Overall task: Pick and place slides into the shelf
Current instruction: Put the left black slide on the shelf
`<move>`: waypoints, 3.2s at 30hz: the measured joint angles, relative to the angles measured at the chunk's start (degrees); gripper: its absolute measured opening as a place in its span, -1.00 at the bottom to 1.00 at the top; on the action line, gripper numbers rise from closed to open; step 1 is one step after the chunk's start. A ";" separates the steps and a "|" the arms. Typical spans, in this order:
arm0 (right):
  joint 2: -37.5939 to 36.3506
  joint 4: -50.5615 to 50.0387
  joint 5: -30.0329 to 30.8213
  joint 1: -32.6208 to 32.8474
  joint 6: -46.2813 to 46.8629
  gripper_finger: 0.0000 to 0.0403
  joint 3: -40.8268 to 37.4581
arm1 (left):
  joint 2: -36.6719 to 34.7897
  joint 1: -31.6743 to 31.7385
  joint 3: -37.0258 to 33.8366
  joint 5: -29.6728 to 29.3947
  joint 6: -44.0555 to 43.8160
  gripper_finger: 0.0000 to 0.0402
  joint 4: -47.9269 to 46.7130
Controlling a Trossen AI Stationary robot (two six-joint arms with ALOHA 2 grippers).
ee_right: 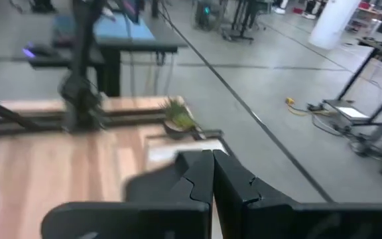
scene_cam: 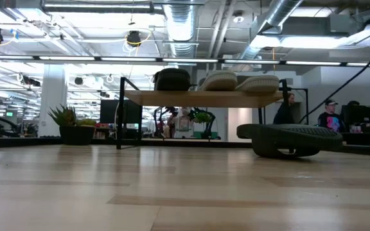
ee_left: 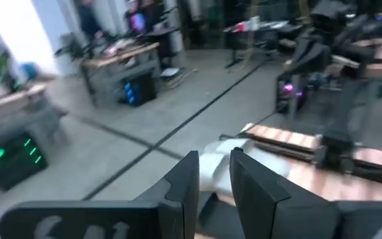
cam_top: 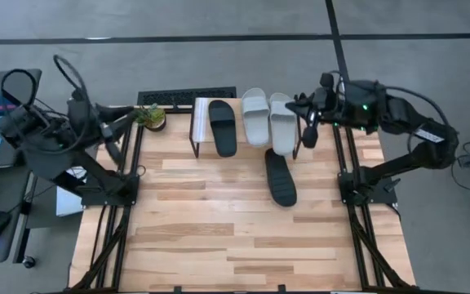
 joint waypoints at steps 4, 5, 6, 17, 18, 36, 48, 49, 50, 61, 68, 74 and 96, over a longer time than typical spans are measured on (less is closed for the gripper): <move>0.93 -0.55 -4.18 -5.53 -3.58 -1.00 -0.02 | -0.64 8.69 -5.11 6.06 -1.14 -0.63 -0.01; 1.32 -0.55 -5.43 -6.58 -4.43 -1.00 -0.02 | -0.99 10.87 -7.09 8.47 -1.08 -0.63 0.02; 1.71 -0.48 -6.53 -7.57 -5.12 -1.00 -0.02 | -1.54 13.05 -9.32 10.72 -0.73 -0.63 -0.08; 1.37 0.03 -7.03 -14.97 -5.50 -1.00 -0.04 | -14.27 30.67 -40.30 2.74 -22.47 -0.63 13.57; 0.89 0.02 -7.00 -15.71 -5.52 -1.00 -0.04 | -15.05 31.17 -43.46 2.74 -24.07 -0.63 17.84; -7.06 3.44 -7.11 -26.61 -10.80 -1.00 0.00 | -3.61 58.13 -55.86 46.48 -18.49 -0.63 61.90; -6.86 2.25 -9.13 -26.52 -13.87 -1.00 0.00 | 8.81 74.60 -39.03 69.55 -8.09 -0.95 42.45; -6.86 2.15 -9.18 -26.52 -13.90 -1.00 0.00 | 9.89 74.95 -36.98 69.76 -6.86 -0.98 41.41; -6.86 2.04 -9.18 -26.54 -13.99 -1.00 0.00 | 11.10 75.26 -34.79 70.08 -5.39 -0.98 40.49; -6.86 -0.20 -9.12 -26.54 -15.44 -1.00 0.00 | 29.27 75.59 -9.92 72.76 17.86 -1.00 10.49; -6.92 -1.45 -9.07 -26.54 -15.35 -1.00 0.00 | 35.92 75.59 -1.27 73.01 34.92 -1.00 1.62; -6.92 -1.94 -9.05 -26.54 -14.44 -1.00 0.00 | 38.64 75.48 -0.67 75.90 41.76 -1.00 1.50; -6.93 -2.55 -9.05 -26.50 -12.25 -1.00 0.00 | 38.57 74.19 -1.77 77.13 45.27 -1.00 4.09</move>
